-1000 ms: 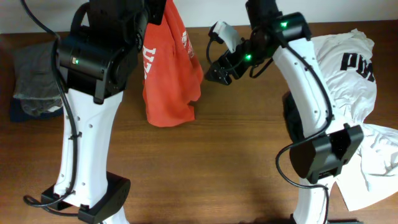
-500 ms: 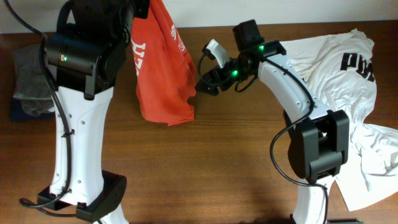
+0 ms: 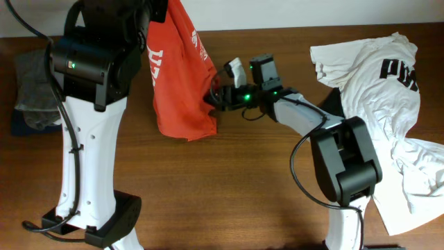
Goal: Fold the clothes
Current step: 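Grasp the hanging shirt's other edge with the right gripper, then stretch the shirt between both grippers and lay it flat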
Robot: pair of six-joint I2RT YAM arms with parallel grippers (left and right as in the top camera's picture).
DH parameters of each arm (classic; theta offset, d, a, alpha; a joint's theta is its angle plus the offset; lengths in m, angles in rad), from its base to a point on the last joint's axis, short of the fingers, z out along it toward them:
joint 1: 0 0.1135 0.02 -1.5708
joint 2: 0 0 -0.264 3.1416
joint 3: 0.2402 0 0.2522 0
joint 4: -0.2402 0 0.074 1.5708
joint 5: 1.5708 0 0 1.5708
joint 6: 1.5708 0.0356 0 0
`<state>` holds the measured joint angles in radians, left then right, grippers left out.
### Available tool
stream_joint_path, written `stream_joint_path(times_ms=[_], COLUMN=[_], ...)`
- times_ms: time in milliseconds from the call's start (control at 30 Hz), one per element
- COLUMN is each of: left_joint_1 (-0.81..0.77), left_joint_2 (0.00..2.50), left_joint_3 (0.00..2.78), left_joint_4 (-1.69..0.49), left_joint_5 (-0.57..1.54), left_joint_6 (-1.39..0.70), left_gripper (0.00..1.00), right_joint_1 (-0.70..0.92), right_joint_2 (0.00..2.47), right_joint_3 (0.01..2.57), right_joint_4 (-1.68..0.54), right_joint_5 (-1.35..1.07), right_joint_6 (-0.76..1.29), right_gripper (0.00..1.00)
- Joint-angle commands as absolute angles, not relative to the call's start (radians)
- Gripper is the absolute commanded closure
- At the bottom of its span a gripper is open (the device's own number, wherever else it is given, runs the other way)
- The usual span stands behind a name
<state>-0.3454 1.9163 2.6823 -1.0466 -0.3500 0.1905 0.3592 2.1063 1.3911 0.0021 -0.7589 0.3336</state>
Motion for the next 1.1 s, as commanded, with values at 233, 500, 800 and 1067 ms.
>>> stream_joint_path(times_ms=[233, 500, 800, 1067], left_joint_1=[-0.314, -0.218, -0.219, -0.22], left_joint_2=[1.903, 1.901, 1.734, 1.589], left_joint_3=[2.685, 2.685, 2.685, 2.684], left_joint_4=[-1.088, -1.159, -1.156, -1.185], left_joint_5=[-0.393, -0.39, -0.427, -0.416], left_joint_6=[0.203, 0.203, 0.203, 0.196], left_gripper=[0.99, 0.99, 0.99, 0.99], right_joint_1=[0.274, 0.007, -0.138, -0.136], right_joint_2=[1.996, 1.676, 1.493, 1.448], right_joint_3=[1.403, 1.952, 2.058, 2.058], right_joint_4=[-0.104, -0.885, -1.011, -1.013], right_joint_5=[-0.71, -0.408, -0.34, -0.468], right_joint_6=[0.271, -0.079, -0.071, -0.071], right_gripper=[0.96, 0.96, 0.96, 0.96])
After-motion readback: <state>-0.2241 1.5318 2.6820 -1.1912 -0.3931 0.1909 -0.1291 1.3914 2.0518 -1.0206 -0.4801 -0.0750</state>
